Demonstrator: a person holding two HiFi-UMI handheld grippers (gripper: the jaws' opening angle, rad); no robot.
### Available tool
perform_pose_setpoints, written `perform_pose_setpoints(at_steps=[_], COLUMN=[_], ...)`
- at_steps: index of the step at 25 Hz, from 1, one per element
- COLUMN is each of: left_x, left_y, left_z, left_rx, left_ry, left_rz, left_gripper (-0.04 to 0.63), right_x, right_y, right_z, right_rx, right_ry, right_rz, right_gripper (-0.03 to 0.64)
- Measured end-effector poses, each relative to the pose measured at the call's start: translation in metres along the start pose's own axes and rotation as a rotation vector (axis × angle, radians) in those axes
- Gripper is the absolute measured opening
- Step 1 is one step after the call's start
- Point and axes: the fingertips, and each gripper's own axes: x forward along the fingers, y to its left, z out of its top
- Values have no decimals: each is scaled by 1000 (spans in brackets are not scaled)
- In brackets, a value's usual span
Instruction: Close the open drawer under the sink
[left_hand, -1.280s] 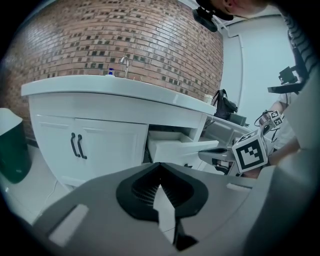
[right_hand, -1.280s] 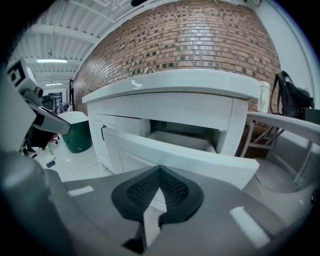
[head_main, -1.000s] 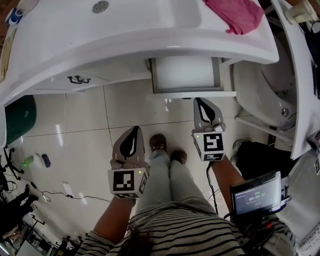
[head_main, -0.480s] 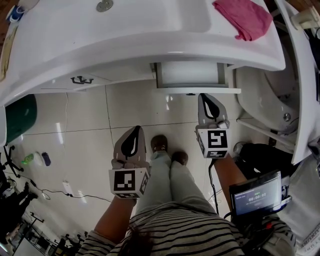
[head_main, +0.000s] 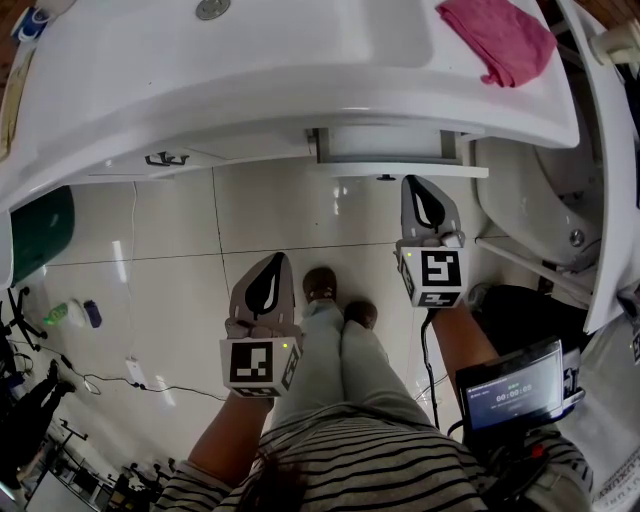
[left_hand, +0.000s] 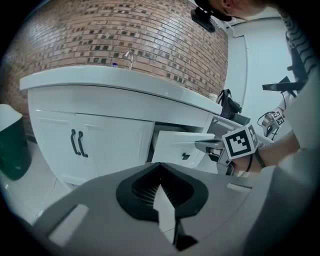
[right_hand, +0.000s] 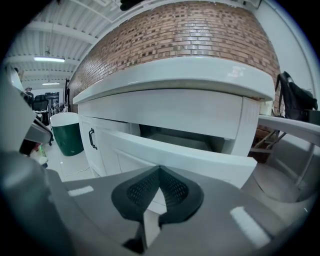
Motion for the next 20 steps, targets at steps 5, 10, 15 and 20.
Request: perform_pose_setpoints(at_steps=[5, 10, 15, 20], left_x=[-4, -5, -3, -4], left_y=[2, 4, 8, 8], left_z=[-1, 1, 3, 1], left_rx=[0, 5, 8, 7], left_ry=[9, 8, 4, 10], left_rz=[-1, -2, 1, 4], left_gripper=[15, 15, 15, 15], right_x=[6, 11, 15, 20], right_y=[-3, -6, -6, -8], right_z=[-3, 0, 3, 5], right_rx=[12, 4, -9, -18], right_ry=[11, 6, 0, 5], right_rz=[-6, -12, -5, -1], right_gripper=[-2, -3, -2, -2])
